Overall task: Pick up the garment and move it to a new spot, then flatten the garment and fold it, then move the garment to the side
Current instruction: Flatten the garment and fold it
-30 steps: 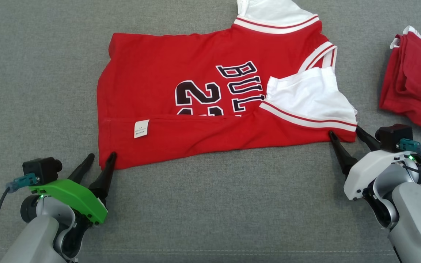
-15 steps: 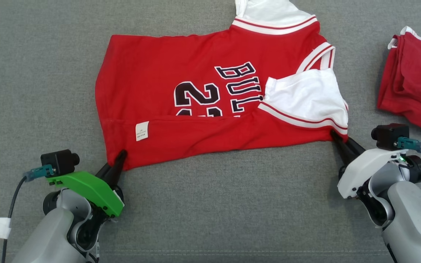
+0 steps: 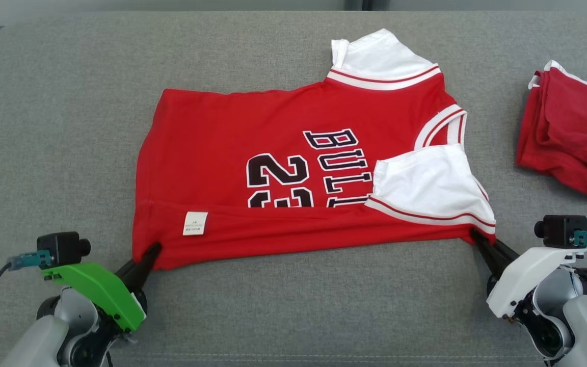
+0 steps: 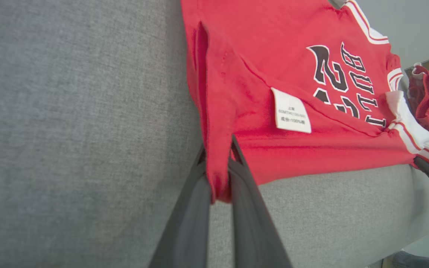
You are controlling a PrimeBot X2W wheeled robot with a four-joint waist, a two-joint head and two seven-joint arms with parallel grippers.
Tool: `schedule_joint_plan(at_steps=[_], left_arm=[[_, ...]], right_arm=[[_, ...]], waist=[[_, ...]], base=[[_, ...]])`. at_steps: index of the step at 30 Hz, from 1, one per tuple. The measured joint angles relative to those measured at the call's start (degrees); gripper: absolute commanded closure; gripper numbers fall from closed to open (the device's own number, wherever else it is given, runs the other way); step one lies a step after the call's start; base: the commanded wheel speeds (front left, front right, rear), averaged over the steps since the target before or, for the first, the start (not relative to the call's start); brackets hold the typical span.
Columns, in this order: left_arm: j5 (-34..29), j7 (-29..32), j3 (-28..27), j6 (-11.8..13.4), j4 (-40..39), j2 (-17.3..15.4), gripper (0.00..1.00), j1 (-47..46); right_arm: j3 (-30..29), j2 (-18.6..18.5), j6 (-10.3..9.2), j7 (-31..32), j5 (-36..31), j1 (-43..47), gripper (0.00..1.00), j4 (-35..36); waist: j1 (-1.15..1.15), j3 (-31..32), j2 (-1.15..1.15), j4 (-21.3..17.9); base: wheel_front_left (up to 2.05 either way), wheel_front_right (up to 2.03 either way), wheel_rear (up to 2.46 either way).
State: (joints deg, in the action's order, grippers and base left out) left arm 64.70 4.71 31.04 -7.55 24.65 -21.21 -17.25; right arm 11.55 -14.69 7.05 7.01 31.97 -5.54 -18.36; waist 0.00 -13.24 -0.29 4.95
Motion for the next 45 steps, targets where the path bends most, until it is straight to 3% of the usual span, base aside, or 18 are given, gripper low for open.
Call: schedule_joint_plan(at_steps=[5,6,7,8,16,22,31,38,45], left_arm=[[2.1,2.2,0.0,0.0,-1.8,-1.0,1.0,3.1],[2.1,2.3,-0.1,0.0,-2.0,-1.0,0.99,3.5],[2.1,2.2,-0.2,0.0,-2.2,-1.1,0.47,3.6],[1.8,2.0,-0.4,0.0,-2.6,-1.4,0.01,3.6],[-1.5,1.9,-2.0,0.8,-6.9,-5.5,0.0,-0.3],[-4.7,2.2,-3.5,1.8,-10.5,-8.3,0.0,-9.3],[-6.9,5.9,-1.6,3.1,-8.4,-5.8,0.0,-19.9],[-8.8,6.8,-0.7,3.6,-5.1,-3.2,0.0,-26.1],[-9.0,6.3,1.0,3.2,-2.8,1.4,0.0,-30.5]], right_arm=[[0.3,-1.3,0.01,2.9,1.0,2.0,0.99,2.8],[0.3,-1.7,0.02,3.0,0.8,2.2,0.76,3.4],[0.4,-2.2,0.03,3.2,0.3,2.3,0.25,3.9],[0.6,-2.8,0.03,3.4,-0.5,2.3,0.0,4.4],[-1.2,-5.6,-0.01,8.4,0.6,0.9,0.0,12.4],[-3.2,-10.1,-1.42,10.4,-3.0,-11.9,0.0,19.6],[-2.9,-8.7,-5.44,14.9,-6.1,-28.8,0.0,17.1],[-1.3,-8.5,-6.76,16.8,-9.5,-38.9,0.0,13.9],[-0.2,-9.3,-7.67,18.3,-12.4,-42.7,0.0,8.5]], waist=[[0.0,-0.9,0.0,-0.3],[0.0,-1.2,0.0,-0.4],[0.0,-1.6,0.0,-0.4],[0.0,-1.9,0.0,-0.5],[0.0,-5.8,0.0,-0.4],[0.0,-9.6,0.0,-0.3],[0.0,-16.0,0.0,0.7],[0.0,-21.1,0.0,2.3],[0.0,-24.2,0.0,5.3]], base=[[0.0,0.0,0.0],[0.0,0.0,0.0],[0.0,0.0,0.0],[0.0,0.0,0.0],[0.0,0.0,0.0],[0.0,0.0,0.0],[0.0,0.0,0.0],[0.0,0.0,0.0],[0.0,0.0,0.0]])
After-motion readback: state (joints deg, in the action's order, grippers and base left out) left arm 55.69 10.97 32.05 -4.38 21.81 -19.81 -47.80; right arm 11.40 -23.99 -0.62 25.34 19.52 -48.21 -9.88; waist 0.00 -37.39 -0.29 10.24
